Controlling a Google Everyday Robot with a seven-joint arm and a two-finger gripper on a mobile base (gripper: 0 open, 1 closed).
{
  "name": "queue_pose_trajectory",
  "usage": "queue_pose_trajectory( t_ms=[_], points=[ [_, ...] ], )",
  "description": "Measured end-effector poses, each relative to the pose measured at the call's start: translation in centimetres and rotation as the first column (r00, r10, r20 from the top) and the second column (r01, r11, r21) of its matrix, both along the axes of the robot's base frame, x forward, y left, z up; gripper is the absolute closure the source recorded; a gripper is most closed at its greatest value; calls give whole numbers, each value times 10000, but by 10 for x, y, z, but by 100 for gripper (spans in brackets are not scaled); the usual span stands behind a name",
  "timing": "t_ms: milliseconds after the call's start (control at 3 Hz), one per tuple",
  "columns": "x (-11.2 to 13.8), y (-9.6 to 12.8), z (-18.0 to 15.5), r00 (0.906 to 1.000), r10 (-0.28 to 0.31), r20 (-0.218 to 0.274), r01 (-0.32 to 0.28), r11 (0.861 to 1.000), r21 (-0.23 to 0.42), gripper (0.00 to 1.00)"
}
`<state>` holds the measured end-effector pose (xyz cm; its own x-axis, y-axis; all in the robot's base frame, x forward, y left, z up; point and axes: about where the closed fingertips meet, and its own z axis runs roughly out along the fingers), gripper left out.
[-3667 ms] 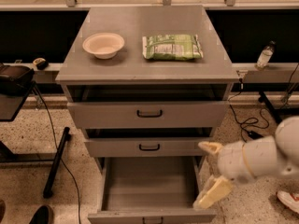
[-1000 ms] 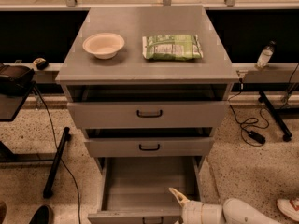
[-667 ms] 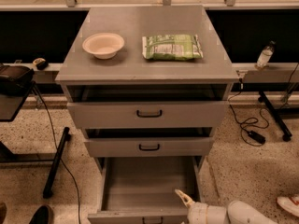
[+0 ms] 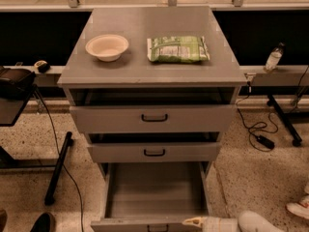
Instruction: Close bottom drawer
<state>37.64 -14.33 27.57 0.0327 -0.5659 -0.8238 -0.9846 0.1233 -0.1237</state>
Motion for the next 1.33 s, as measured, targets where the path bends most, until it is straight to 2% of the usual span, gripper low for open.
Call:
queue_pose_trajectory(
  t_ms=[333,667,1000,1333],
  points=[
    [-3,3,-24,9980,584,234,-574,9974,-425,72],
    [-4,3,-26,9974,677,264,-664,9967,-475,95],
    [-1,8,-54,9968,796,121,-791,9962,-374,100],
    [1,8,-95,9981,561,247,-550,9976,-414,100]
  ],
)
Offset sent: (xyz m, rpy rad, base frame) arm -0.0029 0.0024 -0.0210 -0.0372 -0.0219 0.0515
